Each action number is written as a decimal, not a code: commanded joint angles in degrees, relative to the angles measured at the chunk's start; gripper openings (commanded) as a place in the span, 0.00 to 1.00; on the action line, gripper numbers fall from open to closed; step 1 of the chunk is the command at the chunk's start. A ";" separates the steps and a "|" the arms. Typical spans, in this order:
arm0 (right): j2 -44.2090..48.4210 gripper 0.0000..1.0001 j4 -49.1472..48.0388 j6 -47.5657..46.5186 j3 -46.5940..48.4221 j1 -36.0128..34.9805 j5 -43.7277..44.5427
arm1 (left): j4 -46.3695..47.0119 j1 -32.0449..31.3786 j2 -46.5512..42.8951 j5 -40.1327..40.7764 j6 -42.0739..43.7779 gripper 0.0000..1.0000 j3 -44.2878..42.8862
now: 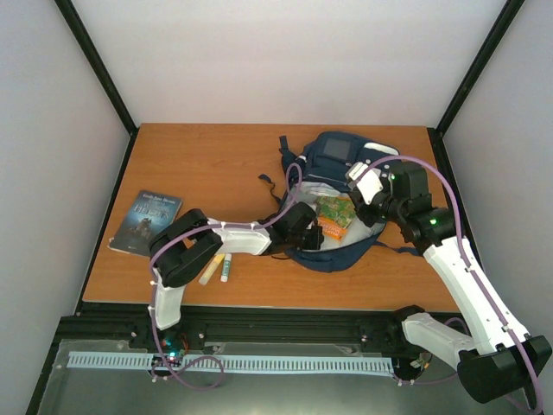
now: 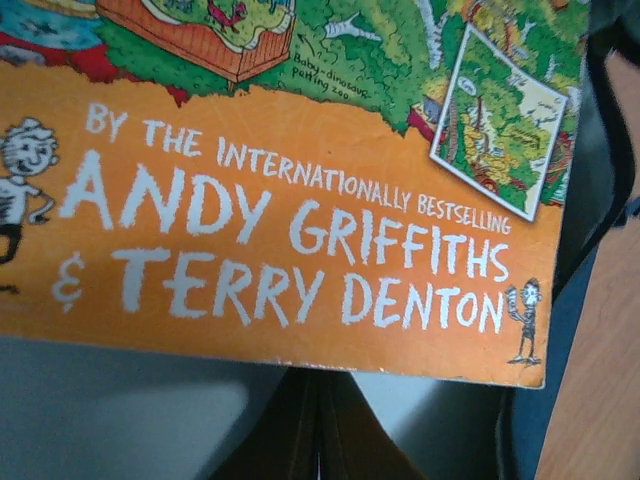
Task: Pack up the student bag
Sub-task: Place the book in the student bag.
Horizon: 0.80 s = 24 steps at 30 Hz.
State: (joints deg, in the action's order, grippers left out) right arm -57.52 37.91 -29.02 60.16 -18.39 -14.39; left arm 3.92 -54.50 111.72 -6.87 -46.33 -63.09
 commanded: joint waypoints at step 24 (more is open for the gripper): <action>-0.13 0.03 -1.71 0.60 0.52 -0.04 -2.07 | 32.74 -0.03 19.71 11.99 -1.12 0.01 -16.83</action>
State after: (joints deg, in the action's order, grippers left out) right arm -57.67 38.41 -28.86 60.16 -18.39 -15.49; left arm 28.18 -54.43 129.49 4.82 -48.25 -76.84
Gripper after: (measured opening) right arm 0.030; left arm 0.012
